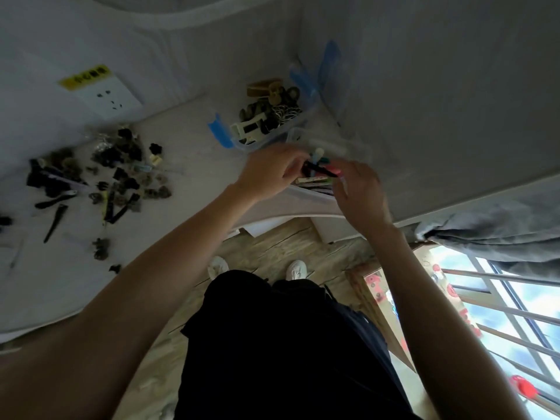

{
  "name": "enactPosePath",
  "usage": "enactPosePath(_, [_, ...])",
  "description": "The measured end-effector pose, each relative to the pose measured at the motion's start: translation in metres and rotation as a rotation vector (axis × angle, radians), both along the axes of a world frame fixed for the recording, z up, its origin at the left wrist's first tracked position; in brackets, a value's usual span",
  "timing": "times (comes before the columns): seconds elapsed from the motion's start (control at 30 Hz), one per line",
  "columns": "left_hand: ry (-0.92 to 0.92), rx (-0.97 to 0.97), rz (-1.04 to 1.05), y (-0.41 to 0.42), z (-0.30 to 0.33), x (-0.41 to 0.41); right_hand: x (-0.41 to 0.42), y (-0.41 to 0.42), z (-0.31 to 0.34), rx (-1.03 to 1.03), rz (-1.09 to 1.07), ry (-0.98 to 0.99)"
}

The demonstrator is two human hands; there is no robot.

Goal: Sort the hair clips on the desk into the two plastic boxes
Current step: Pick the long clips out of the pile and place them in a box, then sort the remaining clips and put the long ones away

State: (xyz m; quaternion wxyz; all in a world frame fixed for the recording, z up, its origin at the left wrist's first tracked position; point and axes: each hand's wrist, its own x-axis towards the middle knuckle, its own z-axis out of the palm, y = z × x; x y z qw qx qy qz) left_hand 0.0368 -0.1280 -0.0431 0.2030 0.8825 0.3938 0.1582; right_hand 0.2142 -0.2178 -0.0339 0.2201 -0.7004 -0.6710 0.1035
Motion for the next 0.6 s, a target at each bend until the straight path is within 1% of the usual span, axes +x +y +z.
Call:
enactPosePath(0.07, [-0.138, 0.109, 0.213, -0.013, 0.003, -0.034, -0.023, 0.000, 0.004, 0.121, 0.015, 0.078])
enactPosePath(0.1, [-0.200, 0.130, 0.336, -0.021, 0.004, -0.058, -0.041, 0.002, 0.004, 0.167, 0.060, 0.107])
enactPosePath(0.17, [-0.276, 0.130, 0.547, -0.042, 0.001, -0.105, -0.075, 0.006, 0.002, 0.173, 0.185, 0.147])
enactPosePath(0.2, [-0.272, 0.133, 0.645, -0.054, 0.001, -0.133, -0.097, 0.011, -0.001, 0.150, 0.263, 0.157])
enactPosePath(0.27, [-0.208, 0.070, 0.823, -0.073, -0.005, -0.184, -0.138, 0.018, -0.007, 0.077, 0.398, 0.154])
enactPosePath(0.33, [-0.095, -0.082, 0.958, -0.083, -0.016, -0.239, -0.176, 0.025, -0.013, -0.005, 0.492, 0.112])
enactPosePath(0.37, [-0.020, -0.131, 0.980, -0.086, -0.023, -0.269, -0.198, 0.029, -0.017, -0.057, 0.536, 0.091])
enactPosePath(0.43, [0.097, -0.146, 1.004, -0.088, -0.035, -0.321, -0.239, 0.040, -0.025, -0.145, 0.591, 0.094])
enactPosePath(0.5, [0.090, -0.162, 1.110, -0.086, -0.043, -0.351, -0.262, 0.059, -0.034, -0.209, 0.554, 0.106])
enactPosePath(0.6, [0.086, -0.284, 1.251, -0.075, -0.048, -0.383, -0.290, 0.093, -0.045, -0.247, 0.400, 0.054])
